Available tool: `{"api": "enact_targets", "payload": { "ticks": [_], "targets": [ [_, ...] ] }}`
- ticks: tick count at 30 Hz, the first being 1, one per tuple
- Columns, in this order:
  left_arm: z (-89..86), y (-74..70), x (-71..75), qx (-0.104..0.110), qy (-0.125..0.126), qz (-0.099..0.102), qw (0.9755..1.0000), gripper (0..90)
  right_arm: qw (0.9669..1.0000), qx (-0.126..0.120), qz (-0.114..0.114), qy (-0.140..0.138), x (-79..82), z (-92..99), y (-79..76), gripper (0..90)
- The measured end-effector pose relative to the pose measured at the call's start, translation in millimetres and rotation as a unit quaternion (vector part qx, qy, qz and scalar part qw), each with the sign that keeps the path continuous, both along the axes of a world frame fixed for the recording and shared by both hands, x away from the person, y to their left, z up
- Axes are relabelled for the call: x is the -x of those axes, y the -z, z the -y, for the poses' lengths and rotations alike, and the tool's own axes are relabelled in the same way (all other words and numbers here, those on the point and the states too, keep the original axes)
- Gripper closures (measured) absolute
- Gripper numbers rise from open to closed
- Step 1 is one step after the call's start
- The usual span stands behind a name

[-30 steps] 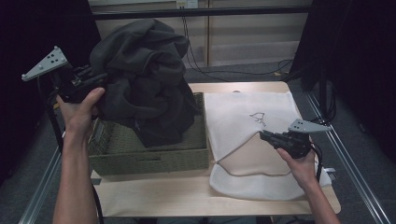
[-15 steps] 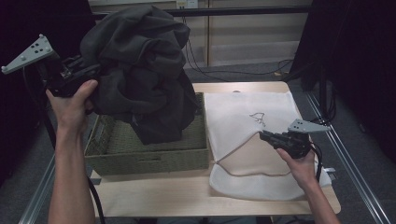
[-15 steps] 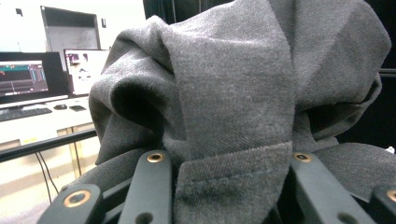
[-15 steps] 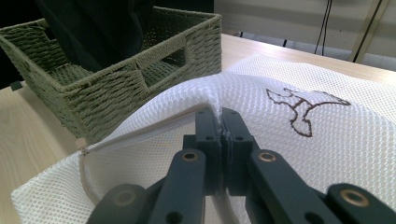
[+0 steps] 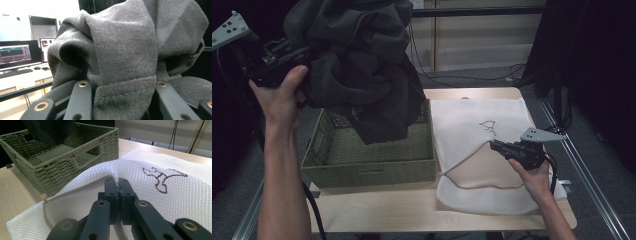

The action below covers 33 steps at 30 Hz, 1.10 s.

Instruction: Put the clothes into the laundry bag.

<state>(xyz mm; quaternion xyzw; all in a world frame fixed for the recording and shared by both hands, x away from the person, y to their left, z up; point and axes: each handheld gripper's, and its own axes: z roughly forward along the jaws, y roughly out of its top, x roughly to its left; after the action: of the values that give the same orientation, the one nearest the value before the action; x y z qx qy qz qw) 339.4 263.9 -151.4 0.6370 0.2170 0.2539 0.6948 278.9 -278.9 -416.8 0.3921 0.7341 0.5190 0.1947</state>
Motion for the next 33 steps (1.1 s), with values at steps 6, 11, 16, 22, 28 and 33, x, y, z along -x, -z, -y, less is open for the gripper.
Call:
{"api": "enact_targets", "payload": {
  "ticks": [6, 11, 16, 22, 28, 33],
  "targets": [
    [1.2, -11.4, 5.1, 0.005, -0.002, 0.005, 1.0000, 66.6, 1.0000, -0.001, 0.000, 0.001, -0.1, -0.2, 0.2, 87.4],
    [-0.3, -17.8, 11.1, 0.014, 0.003, 0.013, 0.9998, 66.6, 1.0000, -0.001, 0.000, 0.001, 0.0, -0.2, 0.2, 87.5],
    [-0.1, -25.6, 15.2, 0.019, 0.003, 0.021, 0.9996, 66.6, 1.0000, 0.003, -0.001, -0.001, -0.6, -0.8, 1.0, 87.5],
    [0.5, -37.5, 23.3, 0.018, 0.007, 0.034, 0.9992, 66.5, 1.0000, 0.002, -0.003, -0.003, -0.9, -1.5, 1.9, 87.5],
    [-0.5, -42.5, 30.2, 0.026, 0.010, 0.042, 0.9987, 66.5, 1.0000, 0.005, -0.004, -0.003, -0.9, -1.6, 2.7, 87.5],
    [2.6, -48.7, 37.7, 0.029, 0.021, 0.053, 0.9980, 66.6, 1.0000, 0.004, -0.006, -0.004, -1.7, -3.1, 3.9, 87.5]
  ]
}}
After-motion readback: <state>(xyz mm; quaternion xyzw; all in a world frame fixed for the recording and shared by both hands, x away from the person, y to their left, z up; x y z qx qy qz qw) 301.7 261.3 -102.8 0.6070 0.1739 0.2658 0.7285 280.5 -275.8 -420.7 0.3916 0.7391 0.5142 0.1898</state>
